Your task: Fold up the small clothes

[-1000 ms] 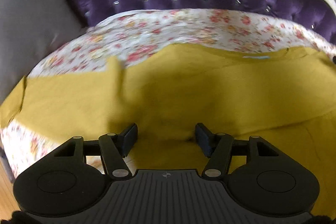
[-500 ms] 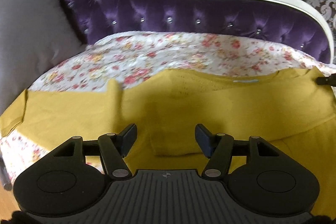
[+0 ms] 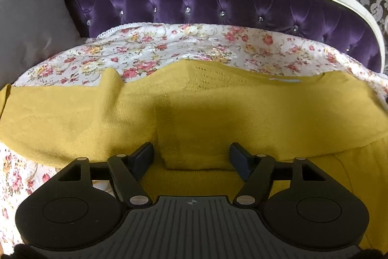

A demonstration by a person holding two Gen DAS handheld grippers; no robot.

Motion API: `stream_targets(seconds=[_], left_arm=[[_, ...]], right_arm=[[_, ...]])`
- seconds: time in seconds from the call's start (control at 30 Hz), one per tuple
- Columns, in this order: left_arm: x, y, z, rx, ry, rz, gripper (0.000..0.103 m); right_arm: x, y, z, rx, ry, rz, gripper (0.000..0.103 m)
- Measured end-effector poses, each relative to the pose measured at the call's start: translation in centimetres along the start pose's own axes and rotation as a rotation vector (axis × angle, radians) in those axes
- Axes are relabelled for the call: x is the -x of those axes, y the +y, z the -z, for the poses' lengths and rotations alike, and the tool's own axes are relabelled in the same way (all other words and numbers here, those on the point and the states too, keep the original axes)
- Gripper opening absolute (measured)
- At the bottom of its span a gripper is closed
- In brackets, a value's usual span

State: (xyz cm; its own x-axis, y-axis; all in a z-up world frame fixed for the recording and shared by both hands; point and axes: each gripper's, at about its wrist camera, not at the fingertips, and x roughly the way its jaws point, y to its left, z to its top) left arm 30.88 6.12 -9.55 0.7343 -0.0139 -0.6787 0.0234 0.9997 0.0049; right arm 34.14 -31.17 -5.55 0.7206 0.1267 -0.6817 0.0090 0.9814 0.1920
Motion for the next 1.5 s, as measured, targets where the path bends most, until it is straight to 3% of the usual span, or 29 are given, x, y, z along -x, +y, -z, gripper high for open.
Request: stream_targets(seconds=[0.07,0.1,0.2,0.33,0.5,0.63,0.77,0.83,0.87,0.97,1.03,1.13,1.23,1.27,1.3,1.37,1.5], left_arm=[[-0.1,-0.3,0.0,-0.006,-0.006,-0.012,0.072],[-0.2,-0.4,0.0,-0.009,-0.006,-0.017,0.074],[-0.5,-0.5,-0.4,-0.012,0.008,-0.018,0.076],[0.6,-0.1,-0.7,-0.005,0.048,0.01,0.071],[5.2,0.1,0.7,0.0,0.026,0.025,0.07],[8.3,-0.1,2.7,-0.013,0.052,0.053,0.07],[10.4,-0.3,4.3,-0.005,0.063,0.063,0.07],[10.8,-0.3,4.7,0.001,0.068,0.068,0.07],[11.0,-0.4,4.9,0.003,0.07,0.07,0.07],[11.4,-0.1,5.2,0.003,0.074,0.065,0.07],[11.6,0.5,5.1,0.009,0.074,0.053,0.07],[11.9,1.8,5.1,0.045,0.072,0.041,0.07],[11.7,3.3,4.8,0.078,0.074,0.022,0.07],[11.6,3.9,4.7,0.09,0.071,0.007,0.07],[11.6,4.5,4.5,0.101,0.067,-0.01,0.07],[11.5,5.6,4.1,0.123,0.053,-0.038,0.07],[10.7,9.0,3.0,0.208,0.043,-0.066,0.07]], right_arm=[[0.2,-0.2,1.5,0.003,0.062,-0.009,0.054],[0.2,-0.3,2.2,0.022,0.092,0.032,0.053],[2.4,-0.6,4.0,0.064,0.033,0.167,0.052],[7.7,-1.6,5.9,-0.057,-0.014,0.021,0.052],[12.4,-0.4,10.0,-0.066,0.05,-0.064,0.052],[14.7,0.7,13.5,-0.05,0.108,-0.09,0.052],[15.8,1.6,15.2,-0.01,0.111,-0.081,0.05],[15.8,2.2,15.4,0.016,0.105,-0.08,0.031],[15.9,2.5,15.5,0.03,0.108,-0.077,0.011],[16.2,3.4,15.9,0.074,0.114,-0.068,0.009],[16.7,3.6,16.1,0.091,0.114,-0.016,0.009],[17.0,2.5,16.0,0.041,0.139,0.024,0.009],[17.4,3.2,15.2,0.064,0.129,0.025,0.014],[17.6,3.5,14.7,0.071,0.117,0.031,0.027],[17.7,3.9,14.0,0.076,0.09,0.041,0.052],[17.9,4.6,12.5,0.096,0.034,0.02,0.075],[16.2,6.9,9.0,0.138,-0.015,-0.046,0.075]])
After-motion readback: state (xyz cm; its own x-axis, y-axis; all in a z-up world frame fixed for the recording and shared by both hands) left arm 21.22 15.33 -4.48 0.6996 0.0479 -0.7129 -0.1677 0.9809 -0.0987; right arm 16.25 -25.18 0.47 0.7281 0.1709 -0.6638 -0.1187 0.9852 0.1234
